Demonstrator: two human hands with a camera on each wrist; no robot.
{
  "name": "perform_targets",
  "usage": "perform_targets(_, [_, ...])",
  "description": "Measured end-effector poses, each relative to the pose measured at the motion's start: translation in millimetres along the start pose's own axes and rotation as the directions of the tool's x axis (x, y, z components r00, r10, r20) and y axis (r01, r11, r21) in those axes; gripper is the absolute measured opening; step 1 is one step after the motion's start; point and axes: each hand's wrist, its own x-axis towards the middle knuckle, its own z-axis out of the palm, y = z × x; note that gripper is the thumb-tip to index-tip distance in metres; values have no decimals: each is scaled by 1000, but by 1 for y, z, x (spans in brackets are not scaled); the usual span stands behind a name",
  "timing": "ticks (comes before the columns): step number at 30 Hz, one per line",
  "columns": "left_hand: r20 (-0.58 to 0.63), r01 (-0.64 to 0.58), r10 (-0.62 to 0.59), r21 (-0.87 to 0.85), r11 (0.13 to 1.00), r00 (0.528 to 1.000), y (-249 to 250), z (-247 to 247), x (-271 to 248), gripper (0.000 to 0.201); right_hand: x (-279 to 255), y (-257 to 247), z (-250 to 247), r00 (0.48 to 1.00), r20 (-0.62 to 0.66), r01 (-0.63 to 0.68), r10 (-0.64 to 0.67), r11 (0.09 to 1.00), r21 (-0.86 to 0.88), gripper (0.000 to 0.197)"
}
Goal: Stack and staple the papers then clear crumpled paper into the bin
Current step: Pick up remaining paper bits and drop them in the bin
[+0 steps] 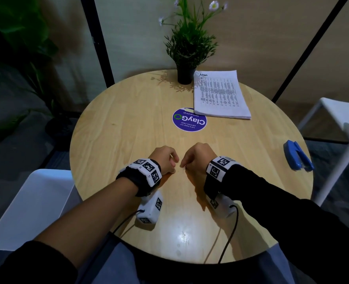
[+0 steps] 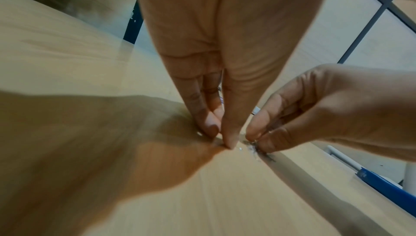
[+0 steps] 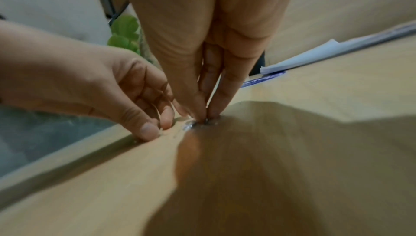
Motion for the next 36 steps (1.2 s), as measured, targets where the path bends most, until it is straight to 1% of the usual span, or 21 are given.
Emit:
perform_targets(2, [0, -10, 10, 14, 1000, 1000, 3, 2, 1, 31, 1, 2, 0, 999, -24, -30, 33, 995, 91, 11])
perform_targets(5, [-10, -25, 26, 29, 999, 1000, 6, 5, 2, 33, -1, 8, -1, 998, -29, -41, 49, 972, 230, 6])
perform_targets(8, [-22, -22, 23, 23, 1000, 999, 8, 7, 4, 33, -10, 12, -3, 991, -104, -42, 85, 931, 363, 12])
perform_targets(10, [-33, -19, 19, 16, 1000, 999, 11, 8, 5, 31, -13, 17, -6, 986, -131, -42, 106, 909, 415, 13])
perform_targets(15, [-60, -45, 45, -3, 999, 997, 19, 14, 9, 26, -14, 29, -11, 974, -171, -61, 151, 895, 442, 13])
perform_targets(19, [-58, -85, 86, 22, 996, 995, 26, 18, 9, 30, -15, 30, -16, 974, -145, -84, 171, 879, 470, 20])
perform_targets(23, [-94, -127, 139, 124, 984, 986, 29, 23, 4, 44, -12, 38, -22, 970, -149, -99, 191, 874, 475, 21])
perform_targets(26, [-67, -146, 166, 230, 962, 984, 33, 24, 6, 38, -10, 45, -25, 974, -140, -88, 180, 863, 497, 23])
perform_targets(31, [-42, -105, 118, 232, 967, 992, 34, 26, 10, 23, -12, 50, -24, 975, -153, -65, 163, 862, 502, 30])
perform_targets(36, [-47, -54, 67, 237, 970, 997, 37, 26, 13, 21, -15, 49, -24, 977, -149, -56, 151, 860, 508, 28])
